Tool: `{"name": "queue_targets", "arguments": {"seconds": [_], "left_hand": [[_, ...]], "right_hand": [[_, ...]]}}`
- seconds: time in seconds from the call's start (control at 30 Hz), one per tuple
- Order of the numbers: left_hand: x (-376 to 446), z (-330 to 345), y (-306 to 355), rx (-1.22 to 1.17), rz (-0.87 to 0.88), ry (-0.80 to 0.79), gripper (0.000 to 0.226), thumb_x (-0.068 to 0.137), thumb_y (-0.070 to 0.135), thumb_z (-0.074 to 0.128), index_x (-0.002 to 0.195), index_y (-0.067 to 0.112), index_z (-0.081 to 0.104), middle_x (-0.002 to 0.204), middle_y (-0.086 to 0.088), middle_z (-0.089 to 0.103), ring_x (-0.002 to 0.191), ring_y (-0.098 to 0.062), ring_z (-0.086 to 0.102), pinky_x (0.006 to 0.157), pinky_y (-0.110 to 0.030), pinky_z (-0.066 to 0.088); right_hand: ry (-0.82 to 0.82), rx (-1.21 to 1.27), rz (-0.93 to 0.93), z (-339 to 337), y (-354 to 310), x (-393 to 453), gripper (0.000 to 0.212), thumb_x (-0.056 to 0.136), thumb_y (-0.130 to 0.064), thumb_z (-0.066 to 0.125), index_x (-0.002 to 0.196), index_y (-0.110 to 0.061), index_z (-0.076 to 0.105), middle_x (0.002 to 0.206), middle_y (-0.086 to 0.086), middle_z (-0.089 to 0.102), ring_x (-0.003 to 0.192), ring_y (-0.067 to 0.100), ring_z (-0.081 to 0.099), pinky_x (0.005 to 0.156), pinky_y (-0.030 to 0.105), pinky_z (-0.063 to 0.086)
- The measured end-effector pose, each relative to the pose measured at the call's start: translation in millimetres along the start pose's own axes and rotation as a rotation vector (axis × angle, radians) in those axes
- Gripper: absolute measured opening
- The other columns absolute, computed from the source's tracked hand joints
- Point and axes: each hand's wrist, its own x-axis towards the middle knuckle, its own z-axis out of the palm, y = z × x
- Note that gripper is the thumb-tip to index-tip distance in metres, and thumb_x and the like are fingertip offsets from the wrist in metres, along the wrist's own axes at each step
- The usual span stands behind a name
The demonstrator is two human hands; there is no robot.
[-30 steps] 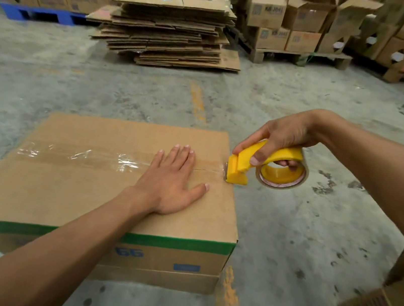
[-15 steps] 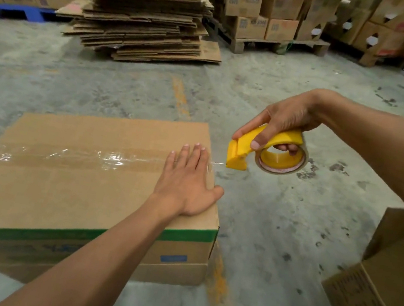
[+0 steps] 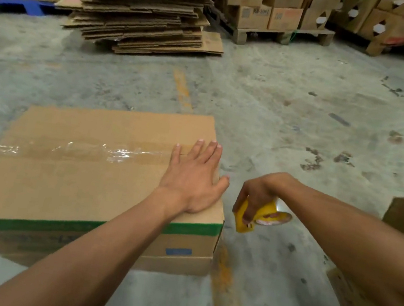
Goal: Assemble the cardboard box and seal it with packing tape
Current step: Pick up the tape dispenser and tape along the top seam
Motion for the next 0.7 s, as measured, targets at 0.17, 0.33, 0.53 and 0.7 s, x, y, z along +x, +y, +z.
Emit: {"name": "queue_targets", "arguments": {"seconds": [0.17,0.33,0.53,0.7], "left_hand": [[1.1,-16.8,-5.3,0.026,0.173,-0.002,0.059,0.098,0.05,0.016,0.144,0.023,0.04,0.158,0.007,0.027,0.148,-0.021,0.017,0.115,-0.057,0.017],[14.1,-18.3,-16.3,0.123,0.271,-0.001,0.052,0.095,0.048,0.015,0.112,0.029,0.06,0.136,0.011,0.05,0.141,-0.022,0.028,0.106,-0.052,0.03],[19.4,-17.8,-14.3,0.152,0.329,0.057,0.056,0.095,0.046,0.019,0.11,0.024,0.068,0.127,0.009,0.061,0.14,-0.02,0.031,0.109,-0.047,0.027],[23.4,-14.3,-17.5,0.086,0.466,0.225,0.052,0.095,0.04,0.027,0.082,0.015,0.071,0.089,-0.002,0.072,0.098,-0.024,0.064,0.091,-0.039,0.045]], "right_hand": [[0.056,0.059,-0.022,-16.1,6.4,-5.3,0.057,0.074,-0.05,0.076,0.129,-0.043,0.061,0.116,-0.008,0.056,0.103,0.016,0.053,0.084,0.027,0.042],[0.144,0.217,-0.022,-25.2,23.8,-15.9,0.054,0.076,-0.048,0.076,0.128,-0.041,0.063,0.117,-0.009,0.054,0.103,0.014,0.053,0.082,0.024,0.041],[0.357,0.542,-0.052,-33.2,37.6,-34.3,0.043,0.083,-0.044,0.072,0.125,-0.035,0.067,0.121,-0.007,0.06,0.107,0.015,0.055,0.088,0.025,0.043],[0.531,0.69,-0.06,-47.9,30.2,-54.2,0.044,0.084,-0.04,0.073,0.125,-0.029,0.067,0.119,-0.001,0.064,0.098,0.015,0.058,0.08,0.024,0.043]]}}
